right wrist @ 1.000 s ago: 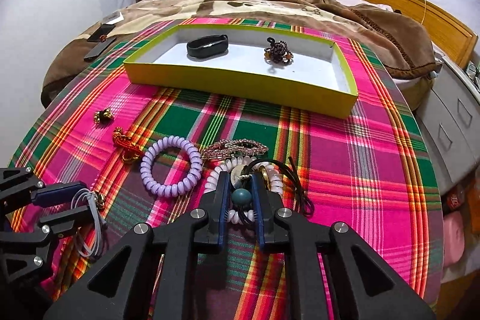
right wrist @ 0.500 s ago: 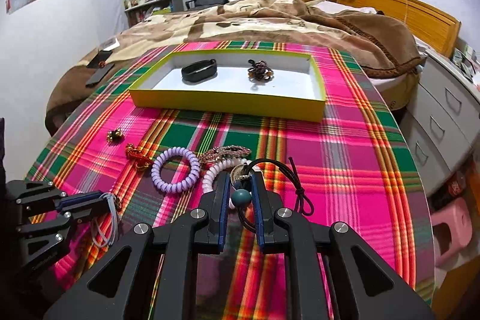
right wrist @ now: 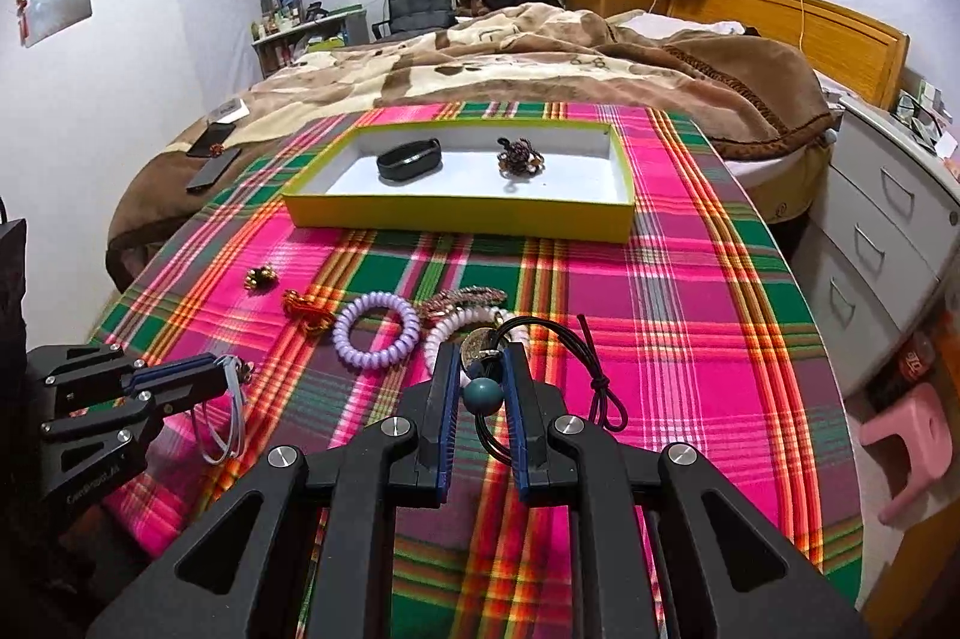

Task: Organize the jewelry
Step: 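Carry the wire coil bracelet with the left tool while the right tool carries the necklace into the box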

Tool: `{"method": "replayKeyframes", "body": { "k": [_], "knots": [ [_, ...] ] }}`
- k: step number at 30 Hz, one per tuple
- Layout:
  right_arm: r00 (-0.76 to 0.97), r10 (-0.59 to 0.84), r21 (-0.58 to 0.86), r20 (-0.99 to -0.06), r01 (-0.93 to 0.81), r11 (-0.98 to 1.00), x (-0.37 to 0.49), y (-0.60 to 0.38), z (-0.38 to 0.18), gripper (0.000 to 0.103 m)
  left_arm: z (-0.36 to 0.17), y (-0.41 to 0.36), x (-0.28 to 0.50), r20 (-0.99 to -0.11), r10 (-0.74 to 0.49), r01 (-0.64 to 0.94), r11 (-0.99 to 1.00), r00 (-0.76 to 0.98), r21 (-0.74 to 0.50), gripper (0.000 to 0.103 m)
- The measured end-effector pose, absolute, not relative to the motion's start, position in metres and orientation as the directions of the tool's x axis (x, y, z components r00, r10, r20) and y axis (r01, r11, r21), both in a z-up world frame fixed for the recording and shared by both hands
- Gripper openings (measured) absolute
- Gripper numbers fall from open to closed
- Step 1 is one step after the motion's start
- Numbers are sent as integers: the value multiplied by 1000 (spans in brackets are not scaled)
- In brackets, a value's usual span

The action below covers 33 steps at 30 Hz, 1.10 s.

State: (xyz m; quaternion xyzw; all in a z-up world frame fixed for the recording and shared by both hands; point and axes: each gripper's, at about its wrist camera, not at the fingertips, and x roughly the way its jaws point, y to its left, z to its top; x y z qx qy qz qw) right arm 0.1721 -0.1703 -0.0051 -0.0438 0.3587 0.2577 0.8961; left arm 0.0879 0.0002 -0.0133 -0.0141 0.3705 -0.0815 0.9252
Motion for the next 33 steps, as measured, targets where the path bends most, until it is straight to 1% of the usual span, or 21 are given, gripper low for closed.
{"method": "replayKeyframes", "body": {
  "k": [8,16,23,33],
  "knots": [
    [627,455,116,-632,-504,856,169,-168,9,15,3,9,95,-662,-153,110,988,734,-106,3],
    [633,461,117,-622,-507,854,180,-161,15,15,14,18,114,-649,-143,89,989,748,-115,3],
    [632,462,113,-622,-511,852,200,-153,18,15,21,34,139,-648,-129,59,990,751,-130,3],
    [630,462,105,-624,-519,848,243,-140,21,15,30,49,189,-648,-106,43,993,754,-111,3]
  ]
}}
